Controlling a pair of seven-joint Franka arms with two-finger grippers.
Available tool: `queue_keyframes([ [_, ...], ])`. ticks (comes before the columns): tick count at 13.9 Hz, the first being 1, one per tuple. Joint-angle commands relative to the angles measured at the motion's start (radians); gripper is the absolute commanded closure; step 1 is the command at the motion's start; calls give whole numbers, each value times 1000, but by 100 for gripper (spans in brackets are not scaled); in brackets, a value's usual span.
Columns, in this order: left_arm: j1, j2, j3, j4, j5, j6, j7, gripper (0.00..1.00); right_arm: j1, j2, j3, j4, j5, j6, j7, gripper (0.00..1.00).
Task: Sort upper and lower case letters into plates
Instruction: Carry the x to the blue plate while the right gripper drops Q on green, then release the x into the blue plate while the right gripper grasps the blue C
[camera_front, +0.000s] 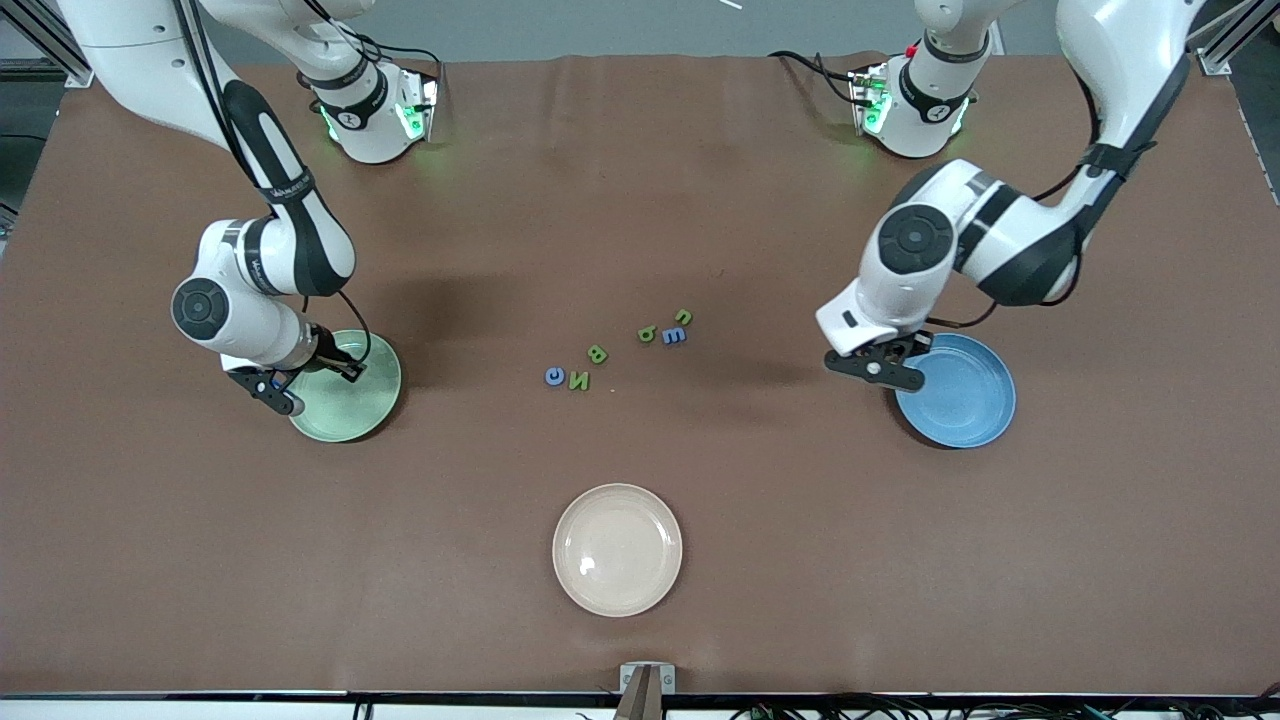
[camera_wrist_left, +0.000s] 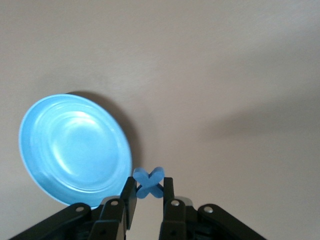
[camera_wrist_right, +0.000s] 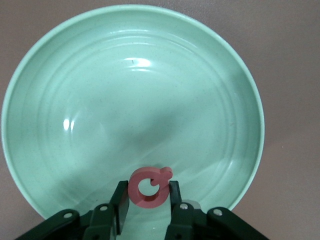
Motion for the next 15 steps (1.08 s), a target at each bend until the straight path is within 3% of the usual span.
queue_keyframes([
  [1,83,-5,-15,-13,0,-3,106,91,-16,-25,11,-24,1,15,-10,7],
  [2,100,-4,-14,-13,0,2,128,91,-13,-25,11,-21,1,10,-12,0],
  [7,212,33,-11,-47,16,84,235,91,33,-35,20,31,7,-51,68,0],
  [12,301,60,-6,-118,101,189,258,92,209,-15,19,107,12,-48,385,0],
  [15,340,96,-3,-148,140,239,258,91,324,57,19,202,12,-45,609,0],
])
